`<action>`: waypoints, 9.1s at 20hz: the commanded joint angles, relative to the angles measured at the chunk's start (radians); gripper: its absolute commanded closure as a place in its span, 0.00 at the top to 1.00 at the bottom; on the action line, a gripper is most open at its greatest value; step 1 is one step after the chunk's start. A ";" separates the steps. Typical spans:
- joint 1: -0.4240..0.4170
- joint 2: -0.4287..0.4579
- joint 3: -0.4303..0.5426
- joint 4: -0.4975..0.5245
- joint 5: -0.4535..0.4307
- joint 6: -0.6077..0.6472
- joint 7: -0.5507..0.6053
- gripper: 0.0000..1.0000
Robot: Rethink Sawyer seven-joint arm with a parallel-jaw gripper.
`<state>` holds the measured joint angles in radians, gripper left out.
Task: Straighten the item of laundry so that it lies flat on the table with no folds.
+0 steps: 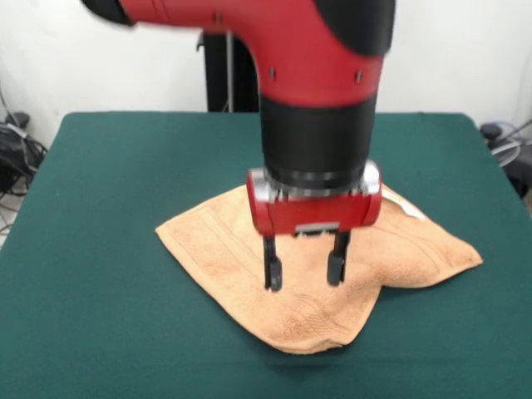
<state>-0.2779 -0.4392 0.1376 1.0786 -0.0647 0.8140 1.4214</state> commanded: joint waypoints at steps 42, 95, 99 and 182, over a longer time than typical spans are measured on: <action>-0.015 -0.222 -0.036 0.502 0.009 -0.106 0.199 1.00; -0.092 0.042 0.000 0.498 -0.032 -0.425 0.127 1.00; -0.103 0.052 0.006 0.510 -0.031 -0.432 0.120 1.00; -0.233 0.235 -0.039 0.672 -0.147 -0.675 0.113 1.00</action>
<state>-0.4625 -0.4152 0.0849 1.7786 -0.1371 0.2827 1.4214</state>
